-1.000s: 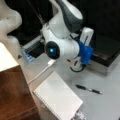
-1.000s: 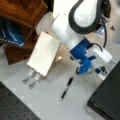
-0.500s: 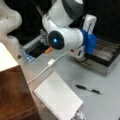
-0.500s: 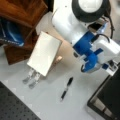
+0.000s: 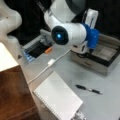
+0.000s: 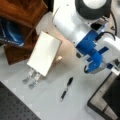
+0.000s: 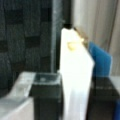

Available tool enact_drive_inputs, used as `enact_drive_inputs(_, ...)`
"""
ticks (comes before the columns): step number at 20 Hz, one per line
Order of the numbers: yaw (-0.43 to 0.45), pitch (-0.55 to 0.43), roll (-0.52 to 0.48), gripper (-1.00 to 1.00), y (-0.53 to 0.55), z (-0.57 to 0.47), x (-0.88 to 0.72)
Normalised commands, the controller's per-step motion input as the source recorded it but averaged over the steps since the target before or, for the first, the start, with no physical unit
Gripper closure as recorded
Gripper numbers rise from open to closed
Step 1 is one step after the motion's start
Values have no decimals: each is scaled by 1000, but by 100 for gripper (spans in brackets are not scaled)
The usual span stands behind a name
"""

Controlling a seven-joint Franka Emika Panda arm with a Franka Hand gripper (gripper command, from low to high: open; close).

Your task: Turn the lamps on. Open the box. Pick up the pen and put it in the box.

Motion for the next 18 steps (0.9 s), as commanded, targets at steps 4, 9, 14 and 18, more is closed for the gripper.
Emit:
enact_drive_inputs(4,1,76,55,100,564,139,-19)
enact_drive_inputs(9,-24,73,15,100,556,114,-36)
enact_drive_inputs(14,-48,65,18,100,481,69,-62)
enact_drive_inputs(18,-96,23,69,100,340,-22,-62)
